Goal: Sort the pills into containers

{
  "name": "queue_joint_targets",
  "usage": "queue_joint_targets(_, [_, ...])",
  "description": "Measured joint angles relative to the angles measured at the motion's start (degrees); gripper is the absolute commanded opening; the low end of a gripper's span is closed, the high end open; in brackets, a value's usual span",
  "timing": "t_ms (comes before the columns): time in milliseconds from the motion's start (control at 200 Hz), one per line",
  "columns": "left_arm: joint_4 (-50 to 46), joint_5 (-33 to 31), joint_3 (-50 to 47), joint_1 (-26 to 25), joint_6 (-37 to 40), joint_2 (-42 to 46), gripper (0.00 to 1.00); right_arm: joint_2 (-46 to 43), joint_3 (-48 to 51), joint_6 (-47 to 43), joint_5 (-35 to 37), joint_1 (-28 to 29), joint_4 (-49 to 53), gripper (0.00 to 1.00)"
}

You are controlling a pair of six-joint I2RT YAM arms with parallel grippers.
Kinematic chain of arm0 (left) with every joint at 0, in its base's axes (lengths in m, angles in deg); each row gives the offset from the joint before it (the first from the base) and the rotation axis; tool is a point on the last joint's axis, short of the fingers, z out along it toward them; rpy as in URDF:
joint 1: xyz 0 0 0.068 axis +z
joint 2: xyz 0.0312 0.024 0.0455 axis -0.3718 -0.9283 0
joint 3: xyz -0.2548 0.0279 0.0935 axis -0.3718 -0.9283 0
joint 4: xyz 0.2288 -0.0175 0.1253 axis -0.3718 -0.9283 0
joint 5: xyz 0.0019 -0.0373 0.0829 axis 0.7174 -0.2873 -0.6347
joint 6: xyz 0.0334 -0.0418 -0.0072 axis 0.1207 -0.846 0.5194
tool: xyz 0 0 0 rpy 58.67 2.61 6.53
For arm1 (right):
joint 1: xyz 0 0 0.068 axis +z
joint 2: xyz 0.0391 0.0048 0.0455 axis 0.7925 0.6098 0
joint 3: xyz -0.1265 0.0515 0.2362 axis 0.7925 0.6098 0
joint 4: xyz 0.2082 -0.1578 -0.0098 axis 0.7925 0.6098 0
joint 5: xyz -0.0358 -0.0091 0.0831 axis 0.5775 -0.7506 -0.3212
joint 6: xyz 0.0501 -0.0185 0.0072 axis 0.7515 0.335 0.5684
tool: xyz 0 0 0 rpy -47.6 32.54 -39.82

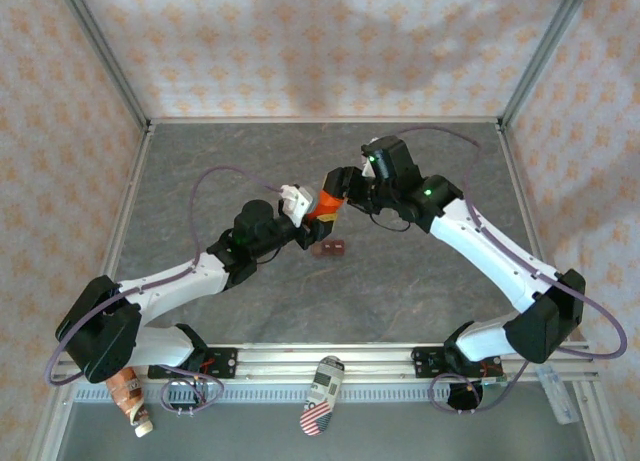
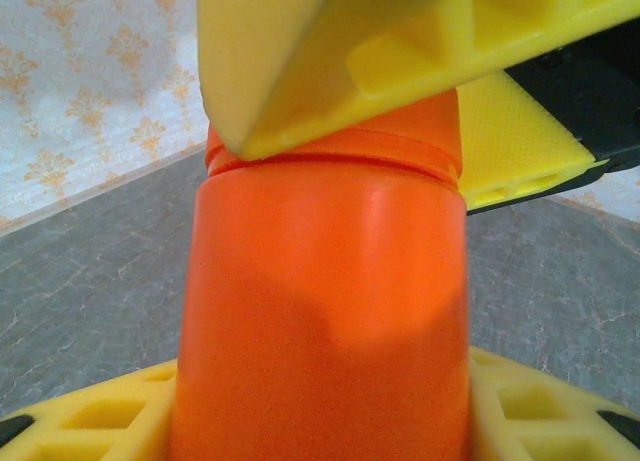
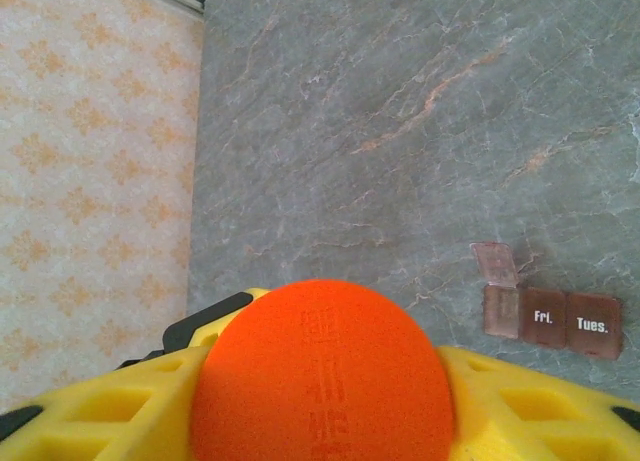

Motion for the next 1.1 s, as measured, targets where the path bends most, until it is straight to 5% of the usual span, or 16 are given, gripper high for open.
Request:
queue_joint_targets(310, [0.39, 0.0, -0.02, 0.0, -0.09, 0.07, 0.0, -1.4, 1.77, -3.58, -1.42, -0.39, -2.38, 0.37])
queue_joint_targets(530, [1.81, 1.62, -0.04, 0.0, -2.25, 1.2, 0.0, -1.77, 1.86, -19.32, -15.32, -4.98, -4.15, 0.39])
queue_joint_targets(586, [2.51, 2.21, -0.13, -0.02, -3.19, 1.49, 0.0, -1.95, 1.86, -22.53, -19.17, -6.4, -4.17, 0.44])
queue_joint_targets(756, [3.39, 2.84, -0.17, -0.26, -4.35, 1.6, 0.0, -2.84, 2.34, -24.96, -23.58, -7.91, -4.85, 0.84])
queue_joint_targets(1101, [1.01, -4.39, -0.17, -0.26, 0.02, 1.6, 0.0, -8.11, 3.17, -0.17, -2.67, -5.81, -4.35, 0.89])
